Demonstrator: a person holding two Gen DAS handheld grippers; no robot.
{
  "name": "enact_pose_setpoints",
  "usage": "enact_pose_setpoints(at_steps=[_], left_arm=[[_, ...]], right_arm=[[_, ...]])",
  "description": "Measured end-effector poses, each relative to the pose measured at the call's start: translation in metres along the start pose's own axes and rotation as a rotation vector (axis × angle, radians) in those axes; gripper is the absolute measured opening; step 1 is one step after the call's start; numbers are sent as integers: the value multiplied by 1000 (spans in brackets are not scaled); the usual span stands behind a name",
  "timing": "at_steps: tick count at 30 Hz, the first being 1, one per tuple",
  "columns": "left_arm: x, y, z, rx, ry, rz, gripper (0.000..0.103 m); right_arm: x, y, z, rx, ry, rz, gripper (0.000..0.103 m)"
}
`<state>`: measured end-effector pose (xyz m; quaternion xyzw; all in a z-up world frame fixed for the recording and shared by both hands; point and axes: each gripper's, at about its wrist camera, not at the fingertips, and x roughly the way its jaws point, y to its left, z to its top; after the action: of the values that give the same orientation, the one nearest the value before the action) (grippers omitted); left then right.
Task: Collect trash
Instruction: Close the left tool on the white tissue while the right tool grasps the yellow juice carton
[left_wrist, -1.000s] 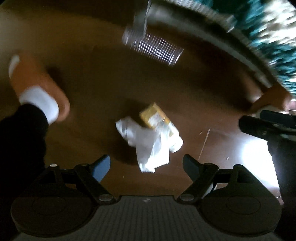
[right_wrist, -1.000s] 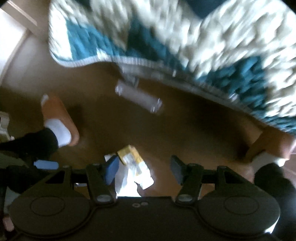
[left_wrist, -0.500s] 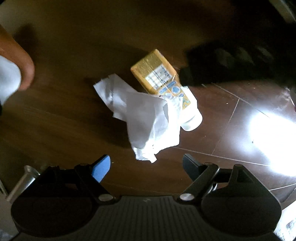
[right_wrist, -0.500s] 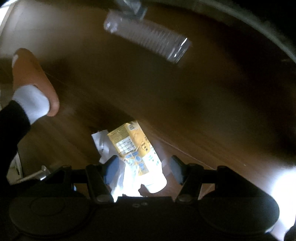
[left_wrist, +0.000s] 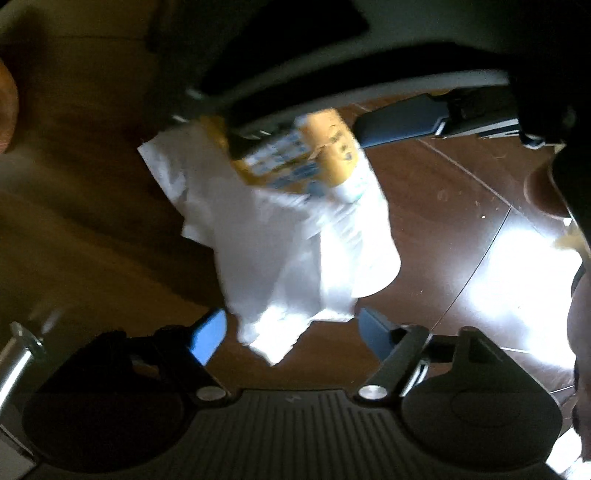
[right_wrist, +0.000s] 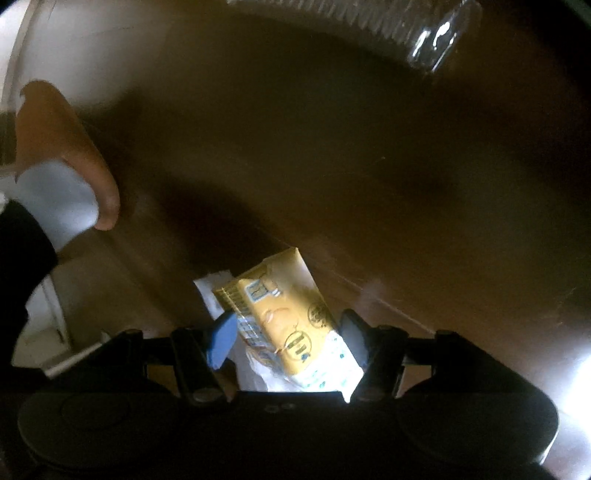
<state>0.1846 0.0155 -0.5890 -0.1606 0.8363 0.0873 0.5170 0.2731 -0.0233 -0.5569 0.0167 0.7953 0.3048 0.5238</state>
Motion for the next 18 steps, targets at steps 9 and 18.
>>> enact_pose_setpoints(at_steps=[9, 18], left_arm=[[-1, 5, 3, -39, 32, 9, 24], [-27, -12, 2, 4, 25, -10, 15]], right_arm=[[13, 11, 6, -52, 6, 10, 60], [-10, 1, 0, -42, -100, -71, 43]])
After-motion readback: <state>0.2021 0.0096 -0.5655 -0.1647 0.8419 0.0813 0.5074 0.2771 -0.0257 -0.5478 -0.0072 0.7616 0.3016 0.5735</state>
